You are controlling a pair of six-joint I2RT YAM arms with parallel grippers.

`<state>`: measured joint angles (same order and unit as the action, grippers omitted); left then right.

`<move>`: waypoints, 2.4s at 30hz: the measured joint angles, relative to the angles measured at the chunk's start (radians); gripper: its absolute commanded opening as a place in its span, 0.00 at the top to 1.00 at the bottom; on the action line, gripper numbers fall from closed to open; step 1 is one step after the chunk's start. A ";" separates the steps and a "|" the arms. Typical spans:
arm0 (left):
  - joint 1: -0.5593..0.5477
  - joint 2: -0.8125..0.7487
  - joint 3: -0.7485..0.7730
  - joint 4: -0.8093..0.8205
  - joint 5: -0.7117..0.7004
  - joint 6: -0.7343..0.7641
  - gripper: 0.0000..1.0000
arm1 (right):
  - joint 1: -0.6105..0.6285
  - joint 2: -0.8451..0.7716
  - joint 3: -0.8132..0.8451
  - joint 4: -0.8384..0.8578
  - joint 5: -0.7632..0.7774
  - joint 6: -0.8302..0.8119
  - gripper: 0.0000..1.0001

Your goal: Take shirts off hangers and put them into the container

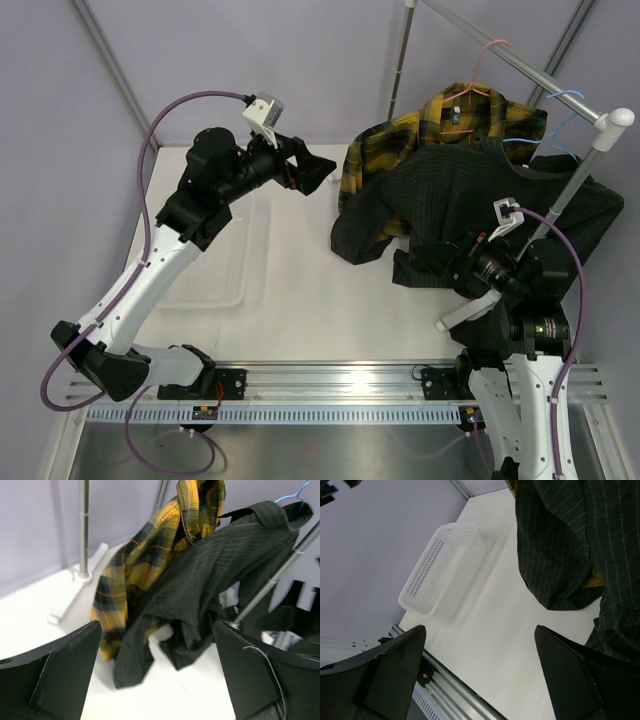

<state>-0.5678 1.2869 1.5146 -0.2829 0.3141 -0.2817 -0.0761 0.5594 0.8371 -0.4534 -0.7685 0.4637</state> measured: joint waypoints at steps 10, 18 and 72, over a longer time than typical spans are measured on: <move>-0.005 0.168 -0.030 0.415 0.029 0.182 0.01 | 0.124 -0.025 -0.005 0.002 -0.003 -0.005 0.14; -0.014 0.509 0.210 0.476 0.114 0.251 0.01 | 0.141 -0.050 -0.005 -0.016 0.000 -0.020 0.16; -0.024 0.811 0.533 0.561 0.419 0.016 1.00 | 0.146 -0.062 0.003 -0.067 0.025 -0.061 0.27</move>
<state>-0.5919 2.0975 2.0480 0.2779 0.7330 -0.2653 0.0696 0.4976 0.8402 -0.5205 -0.7433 0.4026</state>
